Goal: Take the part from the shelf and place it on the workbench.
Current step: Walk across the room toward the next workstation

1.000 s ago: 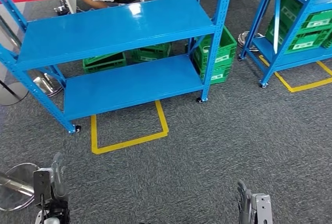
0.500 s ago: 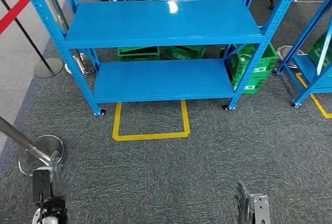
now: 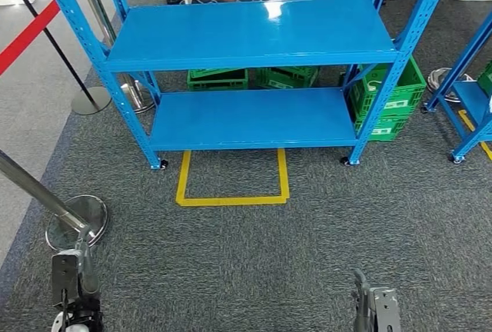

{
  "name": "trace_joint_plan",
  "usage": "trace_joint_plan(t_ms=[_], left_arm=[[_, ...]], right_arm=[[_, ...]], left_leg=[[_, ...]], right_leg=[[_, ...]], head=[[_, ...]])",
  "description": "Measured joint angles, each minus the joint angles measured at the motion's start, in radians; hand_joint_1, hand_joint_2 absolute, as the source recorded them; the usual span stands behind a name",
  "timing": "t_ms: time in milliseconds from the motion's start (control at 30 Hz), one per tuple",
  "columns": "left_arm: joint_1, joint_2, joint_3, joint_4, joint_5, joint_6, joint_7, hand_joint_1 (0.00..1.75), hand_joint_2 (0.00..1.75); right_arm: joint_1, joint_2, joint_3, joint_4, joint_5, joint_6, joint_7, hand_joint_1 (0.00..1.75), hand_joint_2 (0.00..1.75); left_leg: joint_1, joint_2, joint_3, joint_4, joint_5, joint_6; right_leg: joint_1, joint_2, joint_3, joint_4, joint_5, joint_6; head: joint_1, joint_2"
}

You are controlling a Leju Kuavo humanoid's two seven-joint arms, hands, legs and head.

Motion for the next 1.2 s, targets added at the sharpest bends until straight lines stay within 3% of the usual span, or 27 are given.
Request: trace_joint_plan(t_ms=[33,67,100,167,233,367,433,500,533,567,600,667,733,900,967,1033,1067,1100,1200], left_arm=[[0.001,0.000,0.000,0.000,0.000,0.000,0.000,0.00,0.00],[0.002,0.000,0.000,0.000,0.000,0.000,0.000,0.00,0.00],[0.004,0.000,0.000,0.000,0.000,0.000,0.000,0.00,0.00],[0.004,0.000,0.000,-0.002,0.000,0.000,0.000,0.00,0.00],[0.002,0.000,0.000,-0.004,0.000,0.000,0.000,0.00,0.00],[0.007,0.000,0.000,-0.008,0.000,0.001,0.000,0.00,0.00],[0.008,0.000,0.001,-0.011,-0.001,0.001,0.000,0.00,0.00],[0.008,0.000,0.001,-0.014,-0.003,0.001,0.000,0.00,0.00],[0.009,0.000,0.001,-0.014,-0.004,0.001,0.000,0.00,0.00],[0.009,0.000,0.001,-0.014,-0.005,0.001,0.000,0.00,0.00],[0.010,0.000,0.001,-0.014,-0.005,0.001,0.000,0.00,0.00],[0.010,0.000,0.001,-0.014,-0.005,0.001,0.000,0.00,0.00],[0.009,0.000,0.001,-0.014,-0.005,0.001,0.000,0.00,0.00],[0.010,-0.001,0.001,-0.018,-0.009,0.001,-0.001,0.00,0.00],[0.010,-0.002,-0.001,-0.021,-0.013,0.000,-0.002,0.00,0.00],[0.013,-0.002,-0.001,-0.022,-0.015,0.000,-0.002,0.00,0.00],[0.015,-0.001,-0.001,-0.022,-0.015,0.000,-0.002,0.00,0.00],[0.018,-0.001,-0.001,-0.022,-0.016,0.000,-0.002,0.00,0.00],[0.020,-0.001,-0.001,-0.023,-0.017,0.000,-0.002,0.00,0.00]], right_arm=[[0.001,0.001,-0.001,0.000,0.000,0.000,0.000,0.00,0.00],[0.002,0.001,-0.001,0.000,0.000,0.000,0.001,0.00,0.00],[0.002,0.001,-0.002,0.000,0.001,0.000,0.001,0.00,0.00],[0.001,0.003,-0.002,0.000,0.001,0.000,0.001,0.00,0.00],[0.000,0.005,-0.003,0.000,0.004,-0.001,0.001,0.00,0.00],[0.005,0.009,-0.003,-0.009,0.014,-0.007,0.009,0.00,0.00],[0.007,0.010,-0.003,-0.018,0.017,-0.009,0.014,0.00,0.00],[0.010,0.011,-0.002,-0.024,0.018,-0.010,0.019,0.00,0.00],[0.014,0.012,-0.002,-0.026,0.018,-0.010,0.022,0.00,0.00],[0.018,0.012,-0.002,-0.028,0.018,-0.010,0.024,0.00,0.00],[0.021,0.012,-0.001,-0.030,0.018,-0.010,0.025,0.00,0.00],[0.023,0.012,-0.001,-0.033,0.019,-0.011,0.026,0.00,0.00],[0.022,0.013,-0.001,-0.036,0.019,-0.011,0.026,0.00,0.00],[0.031,0.016,-0.003,-0.047,0.021,-0.013,0.029,0.00,0.00],[0.032,0.017,-0.003,-0.052,0.023,-0.014,0.031,0.00,0.00],[0.034,0.017,-0.004,-0.053,0.023,-0.014,0.032,0.00,0.00],[0.037,0.017,-0.004,-0.053,0.023,-0.014,0.032,0.00,0.00],[0.039,0.017,-0.004,-0.054,0.023,-0.014,0.033,0.00,0.00],[0.041,0.018,-0.004,-0.057,0.023,-0.014,0.033,0.00,0.00]], left_leg=[[0.000,0.001,-0.025,0.054,-0.018,-0.001],[0.000,0.001,-0.036,0.079,-0.017,-0.001],[0.000,0.001,-0.026,0.061,0.003,0.001],[0.000,0.007,0.040,-0.061,0.069,0.005],[-0.001,0.015,0.098,-0.173,0.099,0.011],[-0.001,0.015,0.111,-0.205,0.094,0.032],[0.003,0.014,0.115,-0.207,0.094,0.042],[0.003,0.013,0.117,-0.207,0.090,0.049],[0.002,0.012,0.118,-0.207,0.088,0.050],[0.002,0.010,0.121,-0.207,0.086,0.051],[0.002,0.007,0.126,-0.206,0.083,0.050],[0.003,0.002,0.140,-0.206,0.074,0.044],[0.000,-0.001,0.149,-0.205,0.064,0.034],[-0.001,0.000,0.148,-0.188,0.039,0.009],[-0.001,0.003,0.099,-0.088,-0.005,0.001],[-0.002,0.004,0.011,0.051,-0.047,0.000],[-0.002,0.004,-0.021,0.090,-0.045,0.001],[-0.003,0.004,-0.033,0.088,-0.020,0.004],[-0.007,0.009,0.018,-0.075,0.109,0.016]], right_leg=[[0.001,-0.004,-0.001,0.000,0.000,-0.001],[0.002,-0.008,-0.001,0.000,0.000,-0.001],[0.002,-0.010,0.000,0.000,-0.001,-0.001],[0.002,-0.014,0.003,0.001,-0.003,0.002],[0.007,-0.015,0.002,0.005,-0.008,0.011],[0.009,-0.016,-0.003,0.010,-0.018,0.031],[0.007,-0.013,-0.037,0.077,-0.056,0.041],[0.005,-0.011,-0.110,0.219,-0.116,0.047],[0.005,-0.011,-0.145,0.280,-0.134,0.049],[0.005,-0.011,-0.165,0.308,-0.131,0.050],[0.005,-0.011,-0.163,0.292,-0.106,0.049],[0.004,-0.010,-0.109,0.163,-0.023,0.046],[0.004,-0.007,-0.053,0.048,0.017,0.039],[0.004,-0.004,-0.025,0.018,0.000,0.009],[0.002,-0.006,-0.014,0.016,-0.007,-0.002],[0.003,-0.007,-0.003,0.016,-0.018,-0.008],[0.003,-0.007,0.004,0.016,-0.025,-0.008],[0.004,-0.006,0.014,0.016,-0.033,-0.008],[0.006,-0.006,0.045,0.016,-0.064,0.001]], head=[[0.000,0.000],[0.000,0.000],[0.000,0.000],[0.000,0.000],[0.001,0.000],[0.004,0.000],[0.008,0.000],[0.012,0.000],[0.012,0.000],[0.012,0.000],[0.012,0.000],[0.012,0.000],[0.013,0.000],[0.007,0.000],[0.003,0.000],[0.001,0.000],[0.001,0.000],[0.001,0.000],[0.000,0.000]])
